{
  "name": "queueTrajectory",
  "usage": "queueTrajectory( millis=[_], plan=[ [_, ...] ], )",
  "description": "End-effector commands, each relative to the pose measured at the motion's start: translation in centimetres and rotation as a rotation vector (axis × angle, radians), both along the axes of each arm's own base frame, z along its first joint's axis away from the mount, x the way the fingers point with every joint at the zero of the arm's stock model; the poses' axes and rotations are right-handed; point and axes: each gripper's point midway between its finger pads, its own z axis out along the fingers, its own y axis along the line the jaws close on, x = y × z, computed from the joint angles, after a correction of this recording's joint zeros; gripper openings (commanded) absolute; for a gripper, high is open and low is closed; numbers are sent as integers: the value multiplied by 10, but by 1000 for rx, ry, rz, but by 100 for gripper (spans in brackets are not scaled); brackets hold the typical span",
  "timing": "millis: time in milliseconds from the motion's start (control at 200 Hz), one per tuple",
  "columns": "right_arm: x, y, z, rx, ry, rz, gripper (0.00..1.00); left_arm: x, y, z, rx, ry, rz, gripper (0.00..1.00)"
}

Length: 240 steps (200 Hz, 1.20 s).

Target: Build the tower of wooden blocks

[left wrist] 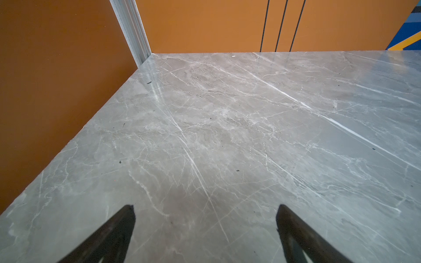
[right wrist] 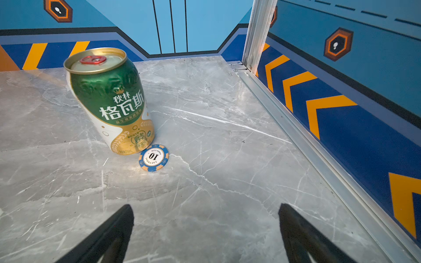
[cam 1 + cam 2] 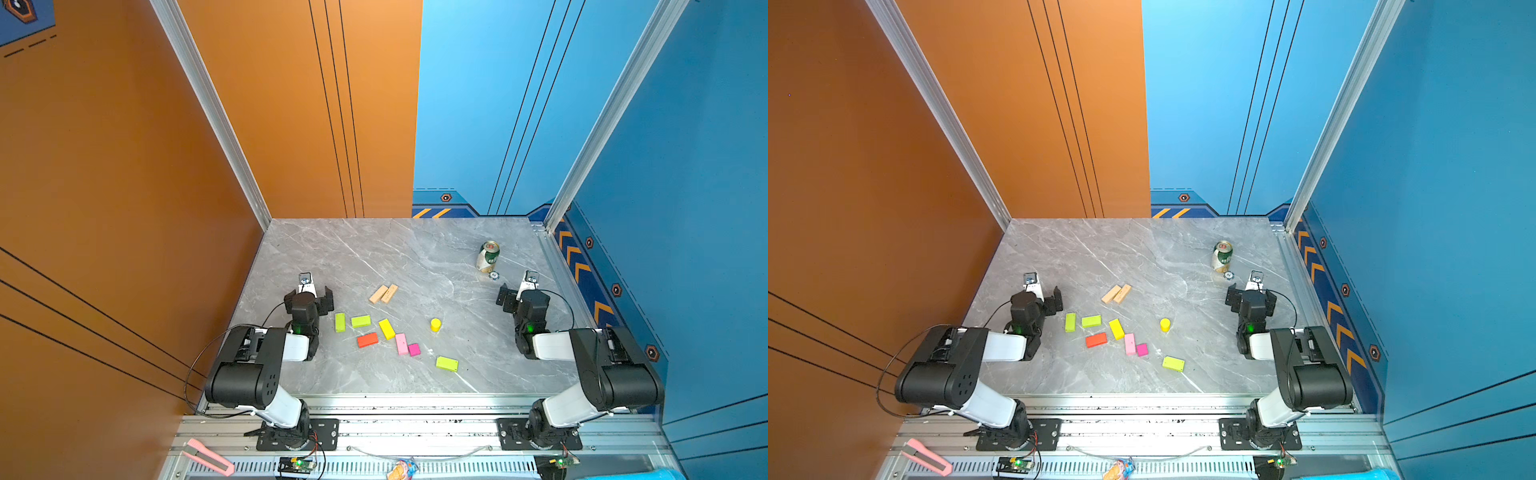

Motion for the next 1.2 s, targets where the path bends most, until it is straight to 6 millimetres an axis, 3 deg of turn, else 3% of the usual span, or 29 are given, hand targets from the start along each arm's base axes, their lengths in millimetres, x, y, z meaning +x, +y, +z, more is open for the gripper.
queueTrajectory(
  millis=[0,1001,1196],
  plan=[
    [0,1,5,-1,-14,-3,100,6,-3,4,2,-9,-20,98],
    [0,1,4,1,-10,1,100,5,-4,4,13,-9,-20,98],
    [-3,3,13,-30,-28,-21,100,4,-9,21,69,-4,-4,98]
  ],
)
